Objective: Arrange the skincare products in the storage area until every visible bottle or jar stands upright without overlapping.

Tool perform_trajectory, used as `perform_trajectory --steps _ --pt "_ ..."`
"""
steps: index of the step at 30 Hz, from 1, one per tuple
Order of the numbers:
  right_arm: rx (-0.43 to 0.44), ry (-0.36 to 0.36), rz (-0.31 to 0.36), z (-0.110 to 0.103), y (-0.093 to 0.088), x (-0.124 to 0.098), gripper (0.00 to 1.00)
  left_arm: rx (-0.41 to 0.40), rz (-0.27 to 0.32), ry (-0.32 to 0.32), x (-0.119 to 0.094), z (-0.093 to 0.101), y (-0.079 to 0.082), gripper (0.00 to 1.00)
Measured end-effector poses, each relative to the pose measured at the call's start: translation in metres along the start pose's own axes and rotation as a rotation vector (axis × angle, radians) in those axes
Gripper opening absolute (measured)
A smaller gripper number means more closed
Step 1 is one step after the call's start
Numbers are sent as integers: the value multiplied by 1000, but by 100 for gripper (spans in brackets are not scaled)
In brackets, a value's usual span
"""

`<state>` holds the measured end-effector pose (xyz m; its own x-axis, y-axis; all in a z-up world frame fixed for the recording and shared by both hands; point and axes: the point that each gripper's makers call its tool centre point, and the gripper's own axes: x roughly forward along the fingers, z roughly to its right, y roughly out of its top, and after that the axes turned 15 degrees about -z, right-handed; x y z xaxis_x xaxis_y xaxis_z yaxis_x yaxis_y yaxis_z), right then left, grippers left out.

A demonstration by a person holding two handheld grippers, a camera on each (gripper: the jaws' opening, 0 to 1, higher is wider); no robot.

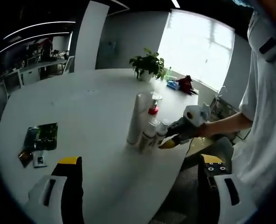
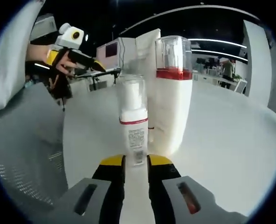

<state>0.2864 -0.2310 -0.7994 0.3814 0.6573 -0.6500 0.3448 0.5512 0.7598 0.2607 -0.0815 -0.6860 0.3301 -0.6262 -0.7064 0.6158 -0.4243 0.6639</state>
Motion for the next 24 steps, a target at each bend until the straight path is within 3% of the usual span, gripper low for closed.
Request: perform_trajectory --steps 12,24 --pt "-27 5 -1 14 6 5 18 -9 -5 2 2 -3 -1 95" --pt "-31 8 -19 13 4 6 20 -19 2 11 0 -5 0 95"
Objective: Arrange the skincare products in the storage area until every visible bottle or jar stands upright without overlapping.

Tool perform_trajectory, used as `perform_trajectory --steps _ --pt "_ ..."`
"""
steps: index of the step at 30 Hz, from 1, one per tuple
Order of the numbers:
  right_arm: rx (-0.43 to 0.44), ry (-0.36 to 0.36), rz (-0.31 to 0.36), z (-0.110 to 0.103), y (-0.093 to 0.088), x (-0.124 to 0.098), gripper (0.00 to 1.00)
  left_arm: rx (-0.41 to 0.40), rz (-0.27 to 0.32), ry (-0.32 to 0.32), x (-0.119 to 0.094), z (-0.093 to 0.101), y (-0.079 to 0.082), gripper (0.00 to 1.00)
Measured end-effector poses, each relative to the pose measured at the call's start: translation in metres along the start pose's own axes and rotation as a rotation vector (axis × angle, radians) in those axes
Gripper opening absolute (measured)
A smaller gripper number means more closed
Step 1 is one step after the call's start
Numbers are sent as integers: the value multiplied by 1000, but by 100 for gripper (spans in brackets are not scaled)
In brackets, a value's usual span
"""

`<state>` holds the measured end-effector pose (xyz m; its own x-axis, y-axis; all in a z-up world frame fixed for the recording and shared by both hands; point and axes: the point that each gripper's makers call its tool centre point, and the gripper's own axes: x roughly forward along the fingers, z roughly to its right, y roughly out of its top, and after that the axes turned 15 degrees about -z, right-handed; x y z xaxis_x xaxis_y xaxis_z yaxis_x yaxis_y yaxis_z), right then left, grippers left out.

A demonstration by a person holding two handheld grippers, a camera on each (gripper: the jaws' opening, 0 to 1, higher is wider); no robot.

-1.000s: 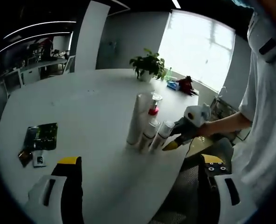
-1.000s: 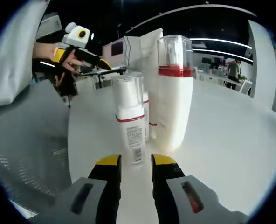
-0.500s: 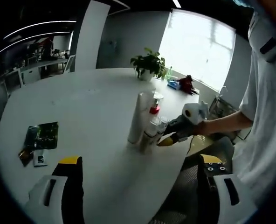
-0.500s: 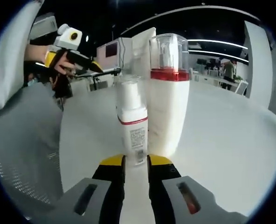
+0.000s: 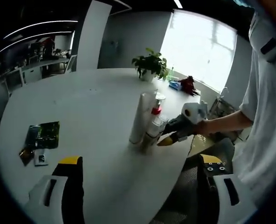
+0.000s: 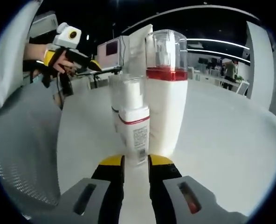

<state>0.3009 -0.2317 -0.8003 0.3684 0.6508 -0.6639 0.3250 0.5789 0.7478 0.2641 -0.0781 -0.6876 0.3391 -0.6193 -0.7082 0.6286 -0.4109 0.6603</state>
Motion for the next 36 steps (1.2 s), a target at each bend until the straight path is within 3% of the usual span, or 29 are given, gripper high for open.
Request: perform_trajectory --steps 9,18,19,21,25,29,32,36 --pt "53 -39 -32 -4 2 -13 28 -25 36 7 -9 0 3 94" --pt "124 -50 -71 -18 8 -36 39 -89 24 -10 -26 -5 -15 89" --pt "125 -54 -74 -18 8 -37 41 -98 45 4 -30 -8 -15 90" --pt "127 -59 -87 -20 9 -41 45 -117 145 27 -40 -13 -5 94" --pt "126 -59 -92 -27 18 -48 52 -159 209 50 -57 -23 -4 94" --pt "136 -69 -102 -34 27 -53 60 -175 163 104 -65 -35 -20 92" --pt "130 -61 -106 -43 34 -56 66 -192 146 99 -71 -32 -32 91" --pt "98 -53 -121 -58 39 -59 72 -244 175 97 -82 -34 -43 91"
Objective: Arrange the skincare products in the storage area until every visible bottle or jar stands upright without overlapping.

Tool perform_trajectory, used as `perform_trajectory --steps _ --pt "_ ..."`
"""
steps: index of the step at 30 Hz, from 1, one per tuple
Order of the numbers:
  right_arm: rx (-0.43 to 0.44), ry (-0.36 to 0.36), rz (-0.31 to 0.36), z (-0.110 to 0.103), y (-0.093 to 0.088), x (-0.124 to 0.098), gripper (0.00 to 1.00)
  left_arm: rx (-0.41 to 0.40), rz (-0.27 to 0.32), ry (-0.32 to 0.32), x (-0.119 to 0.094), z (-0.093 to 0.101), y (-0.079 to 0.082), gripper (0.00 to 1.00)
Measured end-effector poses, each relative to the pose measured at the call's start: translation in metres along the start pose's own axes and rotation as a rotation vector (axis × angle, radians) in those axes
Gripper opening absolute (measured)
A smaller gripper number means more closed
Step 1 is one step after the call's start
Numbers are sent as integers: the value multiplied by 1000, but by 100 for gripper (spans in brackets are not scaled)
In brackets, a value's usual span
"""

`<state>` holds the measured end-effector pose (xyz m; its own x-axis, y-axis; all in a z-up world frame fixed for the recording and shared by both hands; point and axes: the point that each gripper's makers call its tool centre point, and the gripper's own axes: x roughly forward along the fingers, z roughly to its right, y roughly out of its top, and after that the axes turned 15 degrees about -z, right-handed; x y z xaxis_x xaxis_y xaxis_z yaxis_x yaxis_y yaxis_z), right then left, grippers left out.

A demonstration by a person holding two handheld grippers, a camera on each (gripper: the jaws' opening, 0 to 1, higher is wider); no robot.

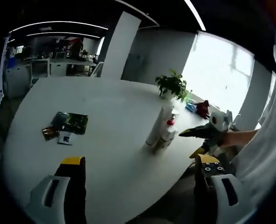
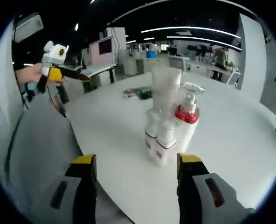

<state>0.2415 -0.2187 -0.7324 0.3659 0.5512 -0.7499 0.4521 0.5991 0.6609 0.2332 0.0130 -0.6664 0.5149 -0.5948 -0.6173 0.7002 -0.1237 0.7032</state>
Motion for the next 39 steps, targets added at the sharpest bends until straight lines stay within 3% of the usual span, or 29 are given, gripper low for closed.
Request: perform_trajectory --steps 4,8,12,24,27,34,39 --pt "6 -5 4 -12 4 -5 73 -29 -25 18 -9 -4 -16 91" --pt "62 3 45 -23 13 -12 77 -58 -124 16 -20 -4 -43 88" --pt "97 8 52 -32 15 -16 81 -81 -117 32 -33 -12 -53 87" --pt "173 -23 67 -41 13 -36 92 -97 -115 75 -55 -4 -70 88" --pt "197 -43 67 -38 8 -38 100 -105 -105 73 -58 -6 -73 88" --pt "227 -45 58 -49 1 -46 100 -107 -100 75 -59 -9 -76 87" --pt "251 -50 66 -44 -2 -49 100 -84 -104 104 -57 -15 -69 85"
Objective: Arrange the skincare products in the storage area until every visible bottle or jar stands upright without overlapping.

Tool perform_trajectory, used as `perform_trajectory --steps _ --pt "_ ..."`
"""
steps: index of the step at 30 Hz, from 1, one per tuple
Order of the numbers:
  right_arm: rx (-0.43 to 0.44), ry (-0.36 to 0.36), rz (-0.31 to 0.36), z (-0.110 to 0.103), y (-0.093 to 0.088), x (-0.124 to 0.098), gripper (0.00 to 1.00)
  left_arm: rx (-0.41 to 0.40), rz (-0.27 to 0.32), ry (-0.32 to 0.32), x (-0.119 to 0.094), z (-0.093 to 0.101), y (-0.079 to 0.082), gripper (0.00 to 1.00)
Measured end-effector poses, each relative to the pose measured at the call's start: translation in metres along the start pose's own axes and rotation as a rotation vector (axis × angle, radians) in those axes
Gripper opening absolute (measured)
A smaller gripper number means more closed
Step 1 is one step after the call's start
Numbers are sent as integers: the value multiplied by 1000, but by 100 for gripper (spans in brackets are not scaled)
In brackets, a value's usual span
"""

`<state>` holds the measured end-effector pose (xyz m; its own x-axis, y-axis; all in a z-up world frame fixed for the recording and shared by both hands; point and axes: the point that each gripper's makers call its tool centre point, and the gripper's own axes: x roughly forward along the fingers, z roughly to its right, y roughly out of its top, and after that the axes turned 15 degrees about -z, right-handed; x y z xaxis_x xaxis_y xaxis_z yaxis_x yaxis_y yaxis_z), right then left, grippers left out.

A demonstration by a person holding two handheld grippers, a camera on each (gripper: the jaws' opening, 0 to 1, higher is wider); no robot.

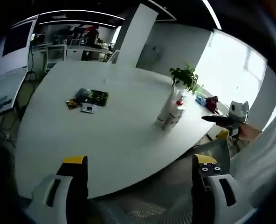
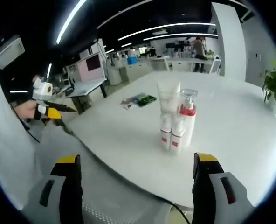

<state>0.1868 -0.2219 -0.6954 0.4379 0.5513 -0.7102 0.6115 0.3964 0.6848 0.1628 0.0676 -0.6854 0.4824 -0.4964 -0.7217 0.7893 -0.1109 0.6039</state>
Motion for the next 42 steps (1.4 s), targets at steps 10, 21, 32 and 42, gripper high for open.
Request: perform_trajectory --steps 10,21,32,42 --pt "19 4 -12 -1 -12 -3 100 -39 -11 27 5 -12 2 83" --pt "36 12 -10 7 -6 6 100 -31 -45 39 15 -10 8 85" --pt "78 3 -33 30 -2 8 100 -51 -64 28 40 -24 32 84" --pt "108 26 -57 25 -12 23 100 -84 -46 4 60 -39 72 84"
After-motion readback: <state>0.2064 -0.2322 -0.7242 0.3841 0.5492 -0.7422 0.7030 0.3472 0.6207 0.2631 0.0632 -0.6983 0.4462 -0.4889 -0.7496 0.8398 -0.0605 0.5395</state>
